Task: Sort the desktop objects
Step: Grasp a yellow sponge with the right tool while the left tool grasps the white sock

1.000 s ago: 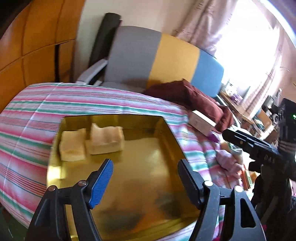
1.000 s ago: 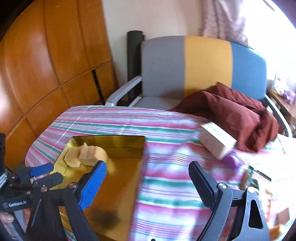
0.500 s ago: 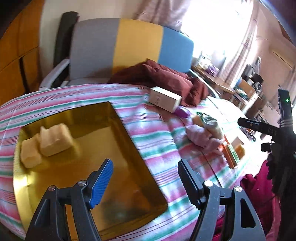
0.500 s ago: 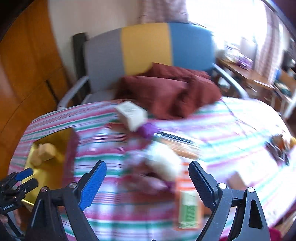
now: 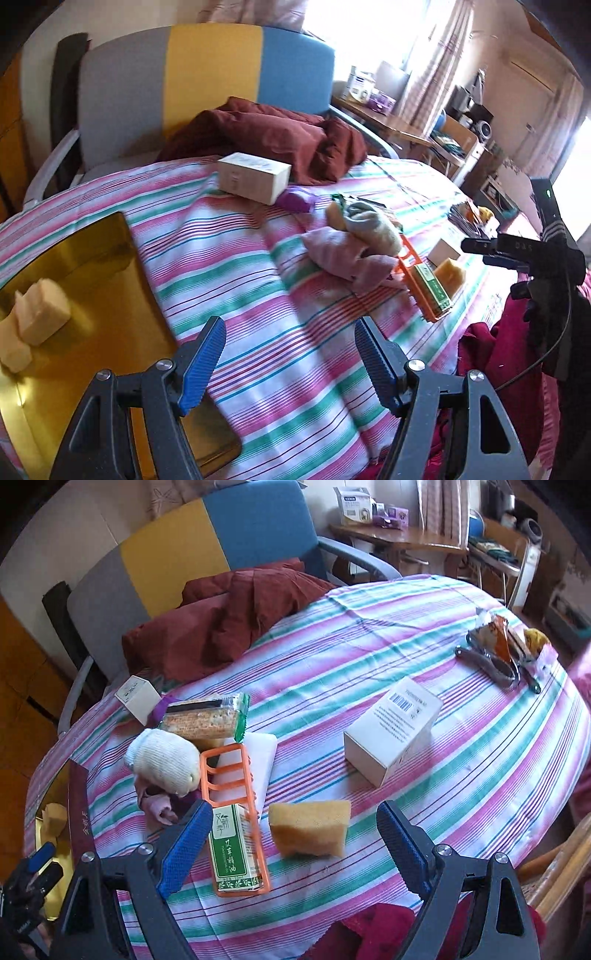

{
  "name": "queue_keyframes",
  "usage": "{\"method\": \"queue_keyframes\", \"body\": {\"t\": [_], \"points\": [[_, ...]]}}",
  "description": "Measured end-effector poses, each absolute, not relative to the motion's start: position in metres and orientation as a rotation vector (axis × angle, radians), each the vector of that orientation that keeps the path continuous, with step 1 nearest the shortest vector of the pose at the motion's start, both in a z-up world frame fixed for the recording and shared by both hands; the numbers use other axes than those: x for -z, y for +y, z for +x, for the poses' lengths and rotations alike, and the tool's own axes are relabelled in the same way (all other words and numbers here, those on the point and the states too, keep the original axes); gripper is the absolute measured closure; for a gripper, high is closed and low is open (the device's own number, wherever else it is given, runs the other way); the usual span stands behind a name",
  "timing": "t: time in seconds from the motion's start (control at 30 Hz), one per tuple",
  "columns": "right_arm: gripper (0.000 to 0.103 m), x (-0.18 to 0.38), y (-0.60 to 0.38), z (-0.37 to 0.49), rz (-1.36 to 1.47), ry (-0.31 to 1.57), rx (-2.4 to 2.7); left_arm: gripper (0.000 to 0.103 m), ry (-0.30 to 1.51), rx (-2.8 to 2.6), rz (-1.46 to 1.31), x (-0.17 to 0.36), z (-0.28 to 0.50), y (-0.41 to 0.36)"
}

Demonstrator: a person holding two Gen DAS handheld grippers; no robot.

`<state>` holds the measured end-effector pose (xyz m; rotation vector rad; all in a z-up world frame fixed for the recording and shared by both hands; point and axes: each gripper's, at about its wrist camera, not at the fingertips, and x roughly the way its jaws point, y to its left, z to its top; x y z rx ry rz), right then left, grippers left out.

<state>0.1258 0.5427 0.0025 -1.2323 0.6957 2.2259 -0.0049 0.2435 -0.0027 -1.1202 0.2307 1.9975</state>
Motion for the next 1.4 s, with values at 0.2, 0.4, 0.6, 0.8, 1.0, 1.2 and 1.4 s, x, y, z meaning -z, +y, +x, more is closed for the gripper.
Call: {"method": "queue_keyframes", "body": {"t": [0.2, 0.4, 0.6, 0.8, 1.0, 1.2, 1.4], "points": [[0.012, 0.011, 0.550, 0.119, -1.312, 0.742, -2.182, 0.030, 0.272, -1.956, -1.088, 0.000, -0.001, 0.275], [0.024, 0.029, 0.555, 0.109, -1.415, 0.765, -2.127, 0.030, 0.286, -1.923, -1.053, -0.006, -0.006, 0.303], [0.041, 0.040, 0.559, 0.104, -1.473, 0.782, -2.075, 0.030, 0.308, -1.889, -1.028, -0.006, -0.015, 0.333], [0.048, 0.045, 0.557, 0.103, -1.506, 0.780, -2.066, 0.029, 0.340, -1.843, -1.034, 0.002, -0.022, 0.363], [0.049, 0.044, 0.553, 0.104, -1.491, 0.762, -2.084, 0.029, 0.341, -1.817, -1.065, 0.011, -0.032, 0.393], [0.050, 0.040, 0.555, 0.106, -1.461, 0.793, -2.097, 0.029, 0.323, -1.799, -1.122, 0.023, -0.043, 0.412], [0.050, 0.039, 0.554, 0.107, -1.440, 0.803, -2.108, 0.029, 0.345, -1.789, -1.169, 0.038, -0.048, 0.428]]}}
